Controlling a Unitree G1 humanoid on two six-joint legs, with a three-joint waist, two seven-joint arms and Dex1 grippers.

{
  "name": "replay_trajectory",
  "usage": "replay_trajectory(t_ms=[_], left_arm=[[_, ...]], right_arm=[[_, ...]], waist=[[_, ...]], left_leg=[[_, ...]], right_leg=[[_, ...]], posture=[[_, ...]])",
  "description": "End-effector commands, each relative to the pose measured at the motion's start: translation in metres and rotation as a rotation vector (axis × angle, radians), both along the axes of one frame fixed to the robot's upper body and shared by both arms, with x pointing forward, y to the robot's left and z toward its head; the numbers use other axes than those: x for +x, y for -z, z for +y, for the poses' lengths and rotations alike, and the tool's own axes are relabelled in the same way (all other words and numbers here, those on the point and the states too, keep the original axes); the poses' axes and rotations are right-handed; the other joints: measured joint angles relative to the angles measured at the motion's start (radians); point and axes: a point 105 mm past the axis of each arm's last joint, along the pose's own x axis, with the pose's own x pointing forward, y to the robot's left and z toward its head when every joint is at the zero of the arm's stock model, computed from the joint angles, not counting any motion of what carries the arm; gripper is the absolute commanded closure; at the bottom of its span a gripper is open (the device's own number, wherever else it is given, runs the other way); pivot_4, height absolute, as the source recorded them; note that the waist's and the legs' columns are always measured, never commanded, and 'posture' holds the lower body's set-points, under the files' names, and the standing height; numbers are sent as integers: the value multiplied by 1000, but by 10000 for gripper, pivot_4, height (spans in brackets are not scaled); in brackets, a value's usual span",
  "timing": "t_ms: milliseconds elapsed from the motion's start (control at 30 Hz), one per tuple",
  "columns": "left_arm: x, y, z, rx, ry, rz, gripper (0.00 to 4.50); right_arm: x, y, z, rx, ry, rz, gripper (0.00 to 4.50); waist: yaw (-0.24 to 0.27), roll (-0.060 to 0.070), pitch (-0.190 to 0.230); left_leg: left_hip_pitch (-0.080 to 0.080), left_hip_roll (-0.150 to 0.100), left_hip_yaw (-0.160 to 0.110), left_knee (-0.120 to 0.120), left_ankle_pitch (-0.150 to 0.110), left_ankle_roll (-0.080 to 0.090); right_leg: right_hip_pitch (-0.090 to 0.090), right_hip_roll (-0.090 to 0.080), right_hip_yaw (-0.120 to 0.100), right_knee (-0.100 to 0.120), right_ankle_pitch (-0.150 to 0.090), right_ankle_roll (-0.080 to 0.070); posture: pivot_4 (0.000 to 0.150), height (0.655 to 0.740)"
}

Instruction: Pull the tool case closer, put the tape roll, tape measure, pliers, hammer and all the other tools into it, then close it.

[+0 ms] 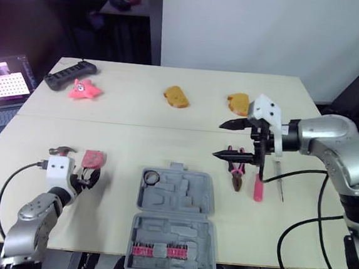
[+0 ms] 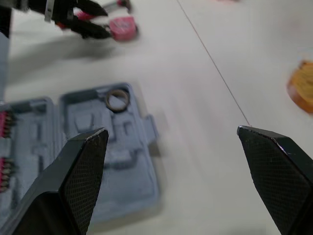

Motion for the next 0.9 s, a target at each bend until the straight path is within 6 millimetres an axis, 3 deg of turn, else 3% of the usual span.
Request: replay_trajectory(t_ms=[33, 533, 733, 833, 900], left_arm=[[5, 6, -3, 19, 8, 14, 556], [-10, 7, 0, -11, -42, 13, 556], [-17, 18, -2, -32, -57, 47, 556], [-14, 22, -4, -52, -54, 56, 8945], [-9, 24, -7, -66, -49, 53, 18435]], right_arm=[[-2, -14, -4, -8, 7, -82, 0], [-5, -11, -12, -17, 35, -84, 0], [0, -6, -12, -41, 32, -87, 0], [1, -7, -12, -45, 32, -92, 0], [2, -7, -12, -49, 32, -95, 0]], waist=[[-4, 0, 0], [-2, 0, 0], [2, 0, 0], [4, 0, 0], [6, 1, 0]], left_leg=[[0, 0, 0, 0, 0, 0], [0, 0, 0, 0, 0, 0], [0, 0, 0, 0, 0, 0], [0, 0, 0, 0, 0, 0], [0, 0, 0, 0, 0, 0]], right_leg=[[0, 0, 0, 0, 0, 0], [0, 0, 0, 0, 1, 0], [0, 0, 0, 0, 1, 0], [0, 0, 0, 0, 1, 0], [0, 0, 0, 0, 1, 0]], posture=[[1500, 7400], [1500, 7400], [1500, 7400], [1500, 7400], [1500, 7400]])
